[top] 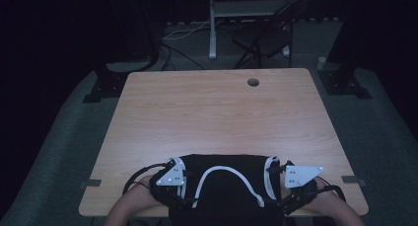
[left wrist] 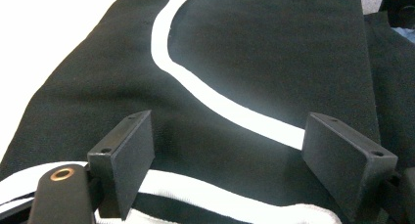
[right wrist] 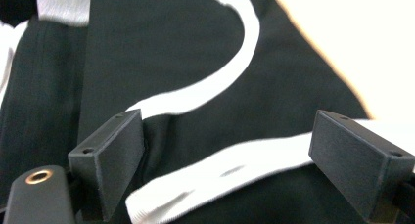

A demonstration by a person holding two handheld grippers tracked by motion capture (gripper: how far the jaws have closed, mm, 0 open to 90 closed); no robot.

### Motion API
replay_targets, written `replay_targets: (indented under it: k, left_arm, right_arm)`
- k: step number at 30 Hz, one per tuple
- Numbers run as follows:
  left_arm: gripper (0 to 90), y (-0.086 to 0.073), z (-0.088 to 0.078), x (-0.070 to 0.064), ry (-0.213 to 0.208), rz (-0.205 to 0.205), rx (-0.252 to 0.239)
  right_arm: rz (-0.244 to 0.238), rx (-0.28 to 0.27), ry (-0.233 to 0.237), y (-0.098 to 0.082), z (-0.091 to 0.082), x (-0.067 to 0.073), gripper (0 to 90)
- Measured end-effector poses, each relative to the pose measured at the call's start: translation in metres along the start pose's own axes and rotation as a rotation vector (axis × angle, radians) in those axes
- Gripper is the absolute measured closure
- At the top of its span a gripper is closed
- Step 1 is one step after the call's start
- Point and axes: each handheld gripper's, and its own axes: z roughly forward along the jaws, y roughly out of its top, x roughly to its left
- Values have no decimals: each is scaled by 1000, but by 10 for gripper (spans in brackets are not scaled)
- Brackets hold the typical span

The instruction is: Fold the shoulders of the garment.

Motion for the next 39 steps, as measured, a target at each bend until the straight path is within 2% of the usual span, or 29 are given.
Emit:
replay_targets:
  k: [1,3,4,5,6,10,12,13,14,15,16,17,18,19,20,22,23,27,28,29,30,31,32,33,34,35,37,38,39]
  left_arm:
    - [199,0,0,0,0,0,0]
    - [199,0,0,0,1,-4,-2]
    - [199,0,0,0,0,-3,2]
    - [199,0,0,0,0,-3,2]
    - [198,1,0,0,0,2,3]
    - [199,3,1,0,8,4,-7]
    - [198,6,-3,3,12,-5,-77]
    - [198,6,-3,3,12,-5,-77]
    - [198,7,-7,14,0,-57,-167]
    - [199,7,-7,14,0,-57,-167]
    - [199,8,-8,28,0,-111,-193]
    - [199,8,-8,28,0,-111,-193]
    - [198,8,-7,33,5,-127,-175]
    - [198,8,-4,36,22,-128,-142]
    - [198,8,0,38,45,-122,-100]
    - [198,6,9,39,72,-120,-4]
    - [199,4,11,40,68,-128,3]
    - [198,-1,10,45,46,-147,-24]
    - [198,-2,9,46,32,-150,-35]
    - [198,-2,9,46,32,-150,-35]
    - [198,-2,7,47,1,-161,-50]
    - [198,-2,7,47,1,-161,-50]
    - [198,-2,6,47,-28,-169,-71]
    - [198,-1,5,46,-45,-170,-85]
    - [198,1,2,43,-78,-160,-110]
    - [198,1,2,43,-78,-160,-110]
    - [198,4,2,39,-76,-131,-94]
    - [198,3,5,35,-64,-112,-50]
    - [198,3,5,35,-64,-112,-50]
  right_arm:
    - [0,0,0,0,0,0,130]
    - [23,66,31,-5,4,-1,130]
    - [37,55,58,-5,1,2,130]
    - [37,55,58,-5,1,2,130]
    - [0,67,40,-4,0,2,130]
    - [32,-53,-20,13,-12,-11,119]
    - [58,-53,-65,18,-11,-22,119]
    - [58,-53,-65,18,-11,-22,119]
    - [92,-24,-75,17,-6,-35,119]
    - [92,-24,-75,17,-6,-35,119]
    - [145,-9,-37,14,1,-44,56]
    - [145,-9,-37,14,1,-44,56]
    - [180,22,-3,12,8,-49,42]
    - [184,49,-5,11,11,-49,43]
    - [184,49,-5,11,11,-49,43]
    - [161,96,-2,8,14,-44,48]
    - [163,104,-5,7,13,-44,48]
    - [182,105,9,3,8,-45,47]
    - [193,61,32,3,0,-46,46]
    - [193,61,32,3,0,-46,46]
    - [186,-8,47,8,-8,-47,47]
    - [186,-8,47,8,-8,-47,47]
    - [185,-70,82,15,-13,-49,47]
    - [185,-70,82,15,-13,-49,47]
    - [186,-99,101,22,-13,-52,48]
    - [183,-100,110,25,-11,-54,48]
    - [182,-77,103,26,-7,-55,48]
    - [163,-5,94,25,2,-57,48]
    - [163,-5,94,25,2,-57,48]
